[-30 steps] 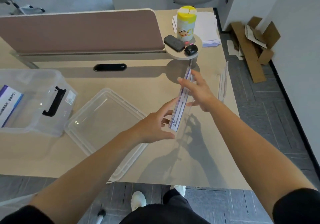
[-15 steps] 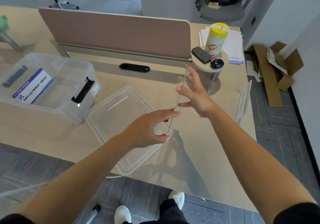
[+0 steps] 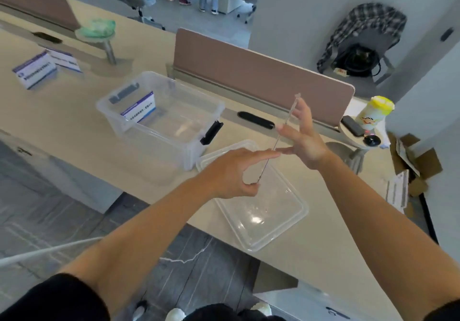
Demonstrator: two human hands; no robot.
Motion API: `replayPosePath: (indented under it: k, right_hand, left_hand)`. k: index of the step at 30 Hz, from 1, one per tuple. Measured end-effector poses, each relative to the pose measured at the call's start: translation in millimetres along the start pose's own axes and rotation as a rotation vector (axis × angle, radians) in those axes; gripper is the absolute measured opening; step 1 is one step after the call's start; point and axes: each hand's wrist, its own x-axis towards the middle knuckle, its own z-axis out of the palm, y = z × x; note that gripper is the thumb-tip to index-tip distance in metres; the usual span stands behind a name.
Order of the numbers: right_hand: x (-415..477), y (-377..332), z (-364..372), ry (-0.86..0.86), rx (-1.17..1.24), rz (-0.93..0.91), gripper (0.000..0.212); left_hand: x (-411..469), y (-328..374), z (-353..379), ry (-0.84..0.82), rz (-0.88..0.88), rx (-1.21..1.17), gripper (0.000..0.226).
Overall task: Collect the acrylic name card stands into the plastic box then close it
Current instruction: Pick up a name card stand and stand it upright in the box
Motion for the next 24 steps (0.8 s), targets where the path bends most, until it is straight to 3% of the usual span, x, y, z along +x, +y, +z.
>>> replayPosePath:
  k: [12, 24]
  right_hand:
    - [75, -23, 101, -0.070, -0.056, -0.037, 0.084]
    - [214, -18, 128, -0.120, 0.104, -0.037, 0.093]
  left_hand:
    - [-36, -74, -72, 0.093, -0.074, -0.041, 0.078]
    - [41, -150, -138, 0.068, -0.146, 0.106, 0.075]
